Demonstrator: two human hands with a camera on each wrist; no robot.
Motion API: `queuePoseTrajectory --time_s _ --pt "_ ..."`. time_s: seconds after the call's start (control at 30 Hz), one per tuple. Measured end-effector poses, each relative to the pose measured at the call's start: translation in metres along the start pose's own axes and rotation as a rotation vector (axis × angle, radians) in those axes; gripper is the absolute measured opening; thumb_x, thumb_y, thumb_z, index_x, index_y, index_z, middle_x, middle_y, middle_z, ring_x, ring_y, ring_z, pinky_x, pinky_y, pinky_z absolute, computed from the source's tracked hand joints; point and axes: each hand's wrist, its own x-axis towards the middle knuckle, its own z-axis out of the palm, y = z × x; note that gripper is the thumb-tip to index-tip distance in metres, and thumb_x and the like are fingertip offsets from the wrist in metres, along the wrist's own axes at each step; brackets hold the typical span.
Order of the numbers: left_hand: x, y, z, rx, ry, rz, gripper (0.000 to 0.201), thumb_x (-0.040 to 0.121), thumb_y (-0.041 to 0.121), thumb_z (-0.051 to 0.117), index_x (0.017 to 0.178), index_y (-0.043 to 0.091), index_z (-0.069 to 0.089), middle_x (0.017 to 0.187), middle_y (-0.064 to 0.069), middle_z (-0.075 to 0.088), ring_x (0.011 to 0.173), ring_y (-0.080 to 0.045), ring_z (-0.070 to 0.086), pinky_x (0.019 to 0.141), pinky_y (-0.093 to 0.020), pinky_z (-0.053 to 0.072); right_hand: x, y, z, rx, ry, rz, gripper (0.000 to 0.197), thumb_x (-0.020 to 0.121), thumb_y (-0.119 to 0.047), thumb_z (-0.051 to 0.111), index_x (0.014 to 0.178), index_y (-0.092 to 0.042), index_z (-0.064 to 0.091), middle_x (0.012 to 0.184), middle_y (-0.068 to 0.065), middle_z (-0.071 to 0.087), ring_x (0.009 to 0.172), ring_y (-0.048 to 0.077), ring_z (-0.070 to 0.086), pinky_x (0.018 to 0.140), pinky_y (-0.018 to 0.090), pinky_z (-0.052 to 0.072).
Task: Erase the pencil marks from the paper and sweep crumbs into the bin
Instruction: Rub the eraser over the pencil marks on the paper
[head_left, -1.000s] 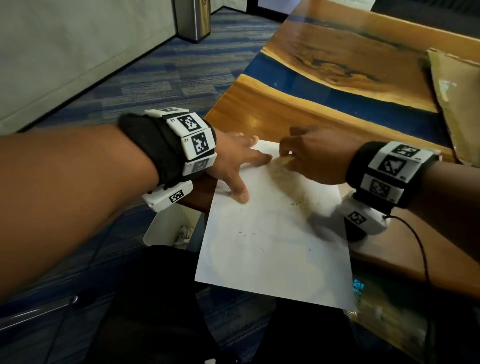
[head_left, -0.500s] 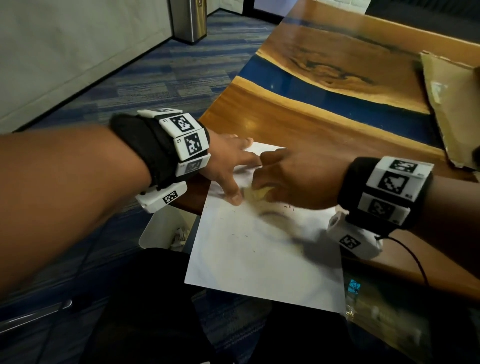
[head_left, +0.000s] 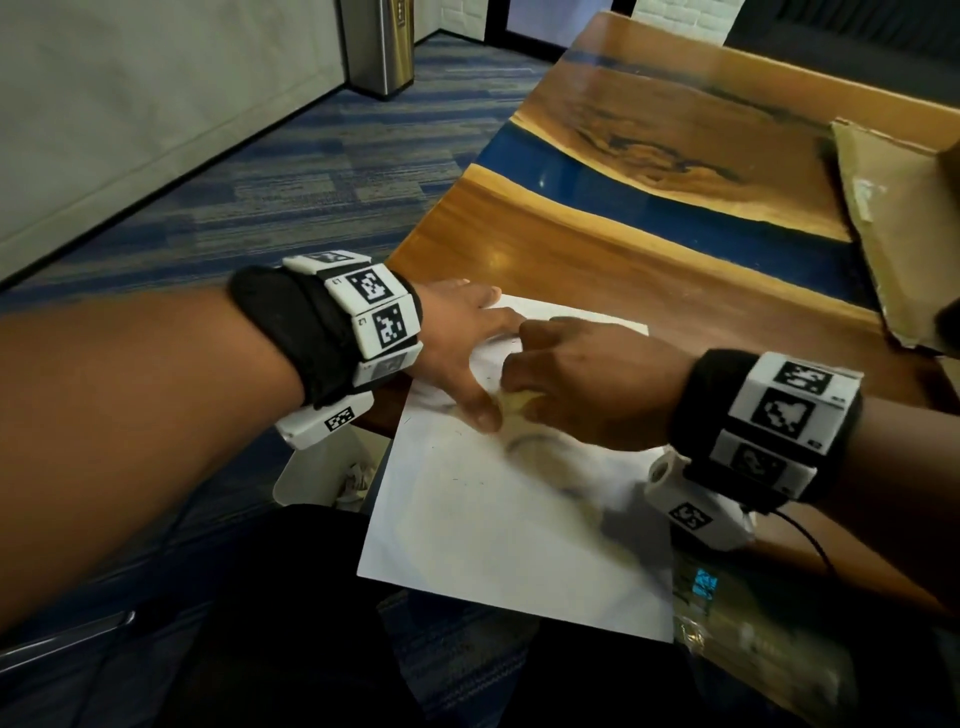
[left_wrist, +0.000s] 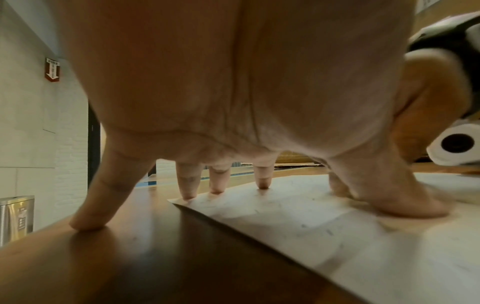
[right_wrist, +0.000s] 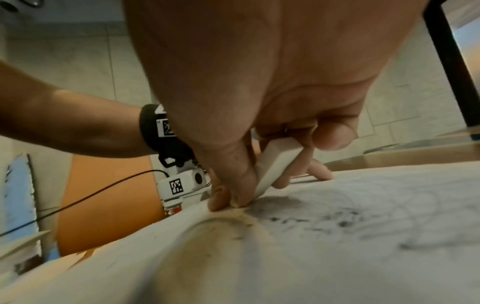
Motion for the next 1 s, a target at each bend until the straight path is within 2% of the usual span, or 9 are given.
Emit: queuePoseTrajectory --time_s 0.07,0.2,0.3,0.37,0.5,0.67,0.83,0.93,1.0 --pt "-0.002 0.000 -0.002 0.023 -0.016 -0.010 0.122 0.059 0.085 0.068 0.155 0.047 0.003 0.168 0.002 -0.001 0.154 -0.030 0.002 0.120 -0.055 0.020 0.003 0.009 -0.003 0.019 -0.028 0.036 0.022 0.095 -0.034 0.056 0.116 -0.031 0.062 0.101 -0.012 0.042 0.091 0.012 0.048 0.079 0.029 0.046" --pt "-0.003 0.000 -0.001 0.036 -0.009 -0.008 0.121 0.061 0.085 0.065 0.156 0.046 0.002 0.168 0.000 -0.003 0.154 -0.031 0.002 0.120 -0.054 0.019 0.013 0.025 -0.006 -0.122 0.032 0.312 0.030 0.098 -0.033 0.050 0.126 -0.025 0.056 0.102 -0.005 0.046 0.084 0.015 0.049 0.071 0.030 0.048" --pt "-0.001 -0.003 0.004 -0.007 -0.001 -0.012 0.125 0.055 0.089 0.067 0.155 0.047 0.006 0.167 0.004 -0.003 0.154 -0.029 -0.001 0.120 -0.056 0.020 0.009 -0.007 -0.003 -0.058 0.018 0.045 0.028 0.097 -0.030 0.051 0.123 -0.025 0.058 0.101 -0.009 0.038 0.086 0.014 0.042 0.074 0.030 0.044" --pt "0.000 -0.003 0.004 -0.004 -0.010 -0.012 0.125 0.054 0.090 0.066 0.154 0.046 0.005 0.167 0.004 -0.004 0.154 -0.029 -0.003 0.120 -0.058 0.020 0.008 -0.005 -0.005 -0.028 -0.020 -0.015 0.025 0.096 -0.031 0.054 0.120 -0.027 0.061 0.103 -0.011 0.038 0.089 0.011 0.042 0.078 0.029 0.044" --pt "-0.002 -0.002 0.002 0.026 -0.020 -0.015 0.123 0.058 0.088 0.063 0.155 0.049 -0.001 0.168 0.002 -0.006 0.154 -0.030 -0.003 0.120 -0.059 0.017 0.013 0.032 -0.011 -0.122 -0.009 0.314 0.028 0.098 -0.033 0.050 0.124 -0.025 0.057 0.103 -0.005 0.048 0.085 0.014 0.050 0.070 0.030 0.047" --pt "-0.002 -0.003 0.002 -0.020 -0.017 -0.002 0.123 0.056 0.087 0.067 0.154 0.048 0.005 0.168 0.004 -0.004 0.154 -0.029 -0.003 0.120 -0.057 0.018 0.005 0.005 -0.005 0.015 -0.051 0.000 0.020 0.096 -0.031 0.054 0.115 -0.027 0.061 0.099 -0.009 0.043 0.087 0.011 0.046 0.075 0.024 0.037" --pt "-0.002 -0.001 0.002 0.022 -0.014 -0.020 0.122 0.058 0.088 0.064 0.155 0.050 0.000 0.168 0.002 -0.004 0.154 -0.031 -0.001 0.120 -0.058 0.018 0.010 0.038 -0.010 -0.126 -0.029 0.346 0.027 0.098 -0.036 0.051 0.123 -0.026 0.057 0.109 -0.004 0.051 0.088 0.014 0.049 0.072 0.027 0.040" --pt "0.000 -0.003 0.003 -0.017 -0.013 -0.016 0.124 0.053 0.090 0.065 0.154 0.048 0.007 0.168 0.003 -0.003 0.154 -0.031 -0.001 0.119 -0.059 0.020 0.007 0.004 -0.004 -0.021 -0.019 0.066 0.023 0.096 -0.032 0.053 0.118 -0.028 0.060 0.108 -0.006 0.049 0.089 0.013 0.048 0.076 0.027 0.042" --pt "0.001 -0.004 0.003 -0.007 -0.007 -0.009 0.127 0.051 0.092 0.064 0.154 0.044 0.010 0.168 0.002 -0.002 0.154 -0.031 0.000 0.120 -0.057 0.020 0.009 -0.003 -0.004 0.043 -0.056 0.023 0.020 0.096 -0.034 0.055 0.114 -0.029 0.062 0.106 -0.009 0.045 0.089 0.011 0.048 0.075 0.023 0.040"
